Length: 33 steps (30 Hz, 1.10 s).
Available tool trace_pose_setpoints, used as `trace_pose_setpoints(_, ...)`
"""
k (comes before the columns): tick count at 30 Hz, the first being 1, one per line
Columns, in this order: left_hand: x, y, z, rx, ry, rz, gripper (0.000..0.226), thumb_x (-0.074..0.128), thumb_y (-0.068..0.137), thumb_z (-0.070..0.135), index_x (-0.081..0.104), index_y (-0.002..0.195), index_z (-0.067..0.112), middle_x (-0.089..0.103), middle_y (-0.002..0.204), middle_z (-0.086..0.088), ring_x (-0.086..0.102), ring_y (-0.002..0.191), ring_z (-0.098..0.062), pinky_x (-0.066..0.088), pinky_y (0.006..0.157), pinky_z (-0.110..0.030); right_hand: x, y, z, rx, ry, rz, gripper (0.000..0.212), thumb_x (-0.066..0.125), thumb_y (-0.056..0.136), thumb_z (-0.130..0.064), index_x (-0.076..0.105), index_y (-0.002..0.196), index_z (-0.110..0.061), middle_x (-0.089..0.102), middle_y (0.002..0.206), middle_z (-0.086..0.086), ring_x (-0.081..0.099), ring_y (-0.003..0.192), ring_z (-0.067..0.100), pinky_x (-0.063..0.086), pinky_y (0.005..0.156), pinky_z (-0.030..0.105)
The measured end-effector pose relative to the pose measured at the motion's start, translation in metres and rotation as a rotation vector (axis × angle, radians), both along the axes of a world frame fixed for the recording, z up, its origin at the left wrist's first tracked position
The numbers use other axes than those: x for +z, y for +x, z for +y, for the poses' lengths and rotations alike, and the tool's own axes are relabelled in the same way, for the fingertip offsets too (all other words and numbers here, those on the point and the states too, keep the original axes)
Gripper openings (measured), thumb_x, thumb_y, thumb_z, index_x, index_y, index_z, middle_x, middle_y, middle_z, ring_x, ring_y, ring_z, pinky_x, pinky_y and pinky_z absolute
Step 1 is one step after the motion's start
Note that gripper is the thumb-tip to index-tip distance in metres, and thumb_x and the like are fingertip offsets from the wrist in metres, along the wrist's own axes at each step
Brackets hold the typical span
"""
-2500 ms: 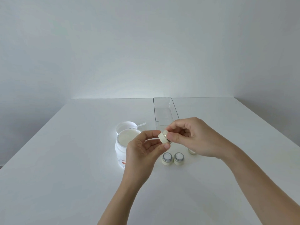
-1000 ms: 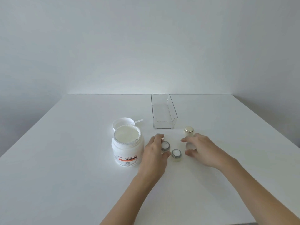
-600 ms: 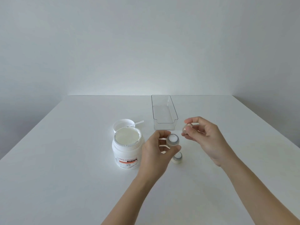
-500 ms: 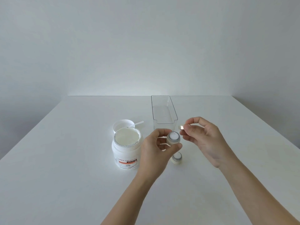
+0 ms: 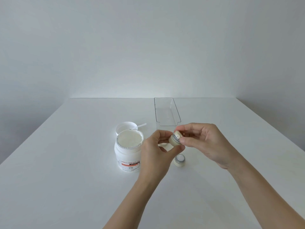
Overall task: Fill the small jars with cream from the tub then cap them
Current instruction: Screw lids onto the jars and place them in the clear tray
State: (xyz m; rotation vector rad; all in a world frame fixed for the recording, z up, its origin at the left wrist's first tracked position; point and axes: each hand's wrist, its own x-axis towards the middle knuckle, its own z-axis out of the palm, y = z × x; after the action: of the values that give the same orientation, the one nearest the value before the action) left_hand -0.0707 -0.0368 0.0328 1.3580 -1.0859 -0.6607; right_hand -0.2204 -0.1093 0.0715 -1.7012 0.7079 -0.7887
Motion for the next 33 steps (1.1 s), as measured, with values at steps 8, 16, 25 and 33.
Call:
trace_pose_setpoints(8,0.004,-0.002,0.004,-0.076,0.056,0.113,0.033,0.088,0.068,0.007,0.068,0.094,0.013,0.08,0.081,0.0,0.077,0.073,-0.013,0.059,0.064,-0.023,0.016,-0.007,-0.005,0.125,-0.133,0.179,0.031,0.074,0.078,-0.003,0.072,0.106,-0.018,0.073,0.097,0.005,0.067,0.091,0.024,0.055,0.086,0.028)
trace_pose_setpoints(16,0.009,-0.001,0.006,-0.099,0.064,0.105,0.03,0.089,0.064,0.007,0.072,0.088,0.014,0.079,0.08,0.003,0.076,0.072,-0.018,0.06,0.065,-0.03,0.024,-0.012,-0.012,0.223,-0.051,0.179,0.035,0.075,0.074,-0.006,0.072,0.106,-0.017,0.073,0.098,0.008,0.066,0.092,0.024,0.053,0.083,0.027)
trace_pose_setpoints(25,0.01,0.001,0.007,-0.117,0.064,0.067,0.031,0.089,0.066,0.009,0.074,0.092,0.014,0.079,0.084,-0.001,0.07,0.065,-0.014,0.059,0.066,-0.032,0.026,-0.013,-0.016,0.256,-0.038,0.21,0.036,0.078,0.072,-0.006,0.072,0.106,-0.016,0.072,0.099,0.015,0.067,0.094,0.026,0.054,0.086,0.03)
trace_pose_setpoints(33,0.01,-0.002,0.006,-0.075,0.051,0.047,0.031,0.089,0.064,0.011,0.073,0.09,0.017,0.077,0.077,0.0,0.056,0.049,-0.004,0.046,0.051,-0.018,0.023,-0.003,-0.011,0.017,-0.281,0.391,0.028,0.075,0.069,-0.052,0.074,0.076,-0.024,0.073,0.071,-0.005,0.064,0.062,0.007,0.051,0.06,0.02)
